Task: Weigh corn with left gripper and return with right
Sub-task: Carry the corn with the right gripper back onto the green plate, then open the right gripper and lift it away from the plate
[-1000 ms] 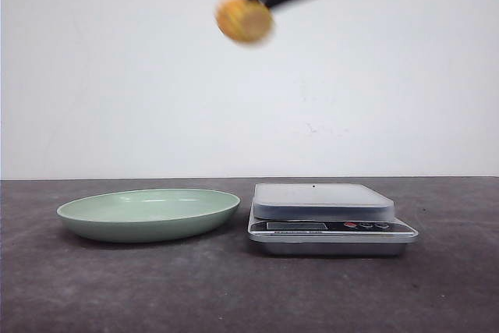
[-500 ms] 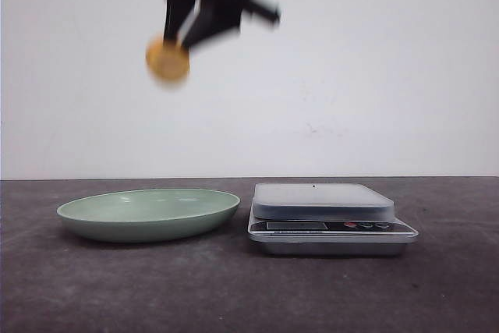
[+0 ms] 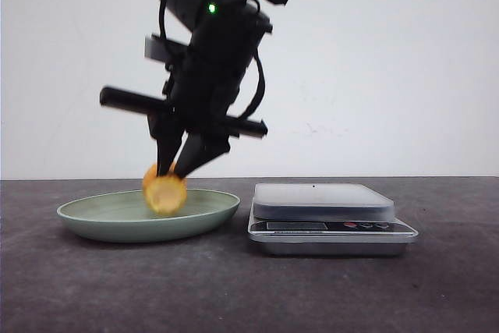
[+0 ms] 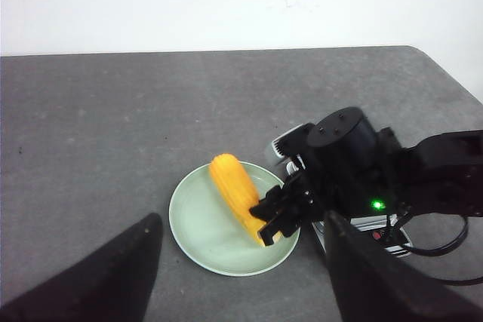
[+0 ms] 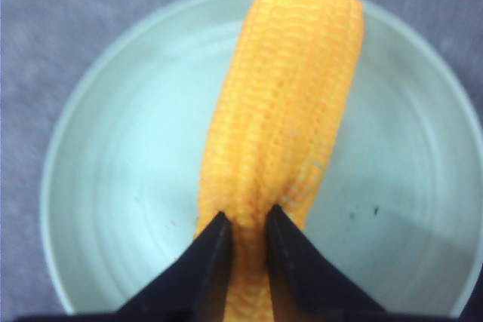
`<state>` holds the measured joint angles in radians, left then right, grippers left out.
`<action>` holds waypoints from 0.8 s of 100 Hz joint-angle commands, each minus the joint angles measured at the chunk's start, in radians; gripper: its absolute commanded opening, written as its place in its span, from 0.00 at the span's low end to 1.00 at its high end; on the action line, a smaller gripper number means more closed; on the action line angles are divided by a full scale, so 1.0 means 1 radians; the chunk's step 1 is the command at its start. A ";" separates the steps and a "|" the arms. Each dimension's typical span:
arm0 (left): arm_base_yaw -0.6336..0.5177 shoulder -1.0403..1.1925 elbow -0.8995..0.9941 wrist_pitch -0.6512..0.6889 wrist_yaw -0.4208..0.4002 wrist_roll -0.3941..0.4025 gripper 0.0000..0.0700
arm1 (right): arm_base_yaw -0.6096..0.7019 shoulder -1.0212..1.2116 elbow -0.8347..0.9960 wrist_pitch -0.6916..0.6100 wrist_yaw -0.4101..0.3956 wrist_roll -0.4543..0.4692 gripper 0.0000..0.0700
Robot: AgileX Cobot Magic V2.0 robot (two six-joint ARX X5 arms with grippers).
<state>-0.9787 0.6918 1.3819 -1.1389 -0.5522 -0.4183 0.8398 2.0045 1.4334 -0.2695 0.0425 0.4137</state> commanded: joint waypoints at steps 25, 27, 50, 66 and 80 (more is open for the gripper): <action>-0.011 0.006 0.013 0.001 -0.006 0.006 0.56 | 0.016 0.036 0.017 0.031 -0.001 0.020 0.55; -0.011 0.006 0.013 0.001 -0.006 0.006 0.56 | 0.016 0.036 0.017 0.032 -0.002 0.020 0.61; -0.011 0.006 0.013 0.001 -0.007 0.010 0.56 | 0.018 0.011 0.022 0.031 -0.024 -0.018 0.65; -0.011 0.006 0.013 0.001 -0.007 0.014 0.56 | -0.009 -0.107 0.022 0.019 -0.016 -0.090 0.65; -0.011 0.006 0.013 0.001 -0.007 0.015 0.56 | -0.087 -0.253 0.022 -0.033 -0.015 -0.153 0.65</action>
<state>-0.9783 0.6914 1.3819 -1.1450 -0.5522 -0.4126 0.7940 1.8008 1.4330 -0.2798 0.0212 0.3176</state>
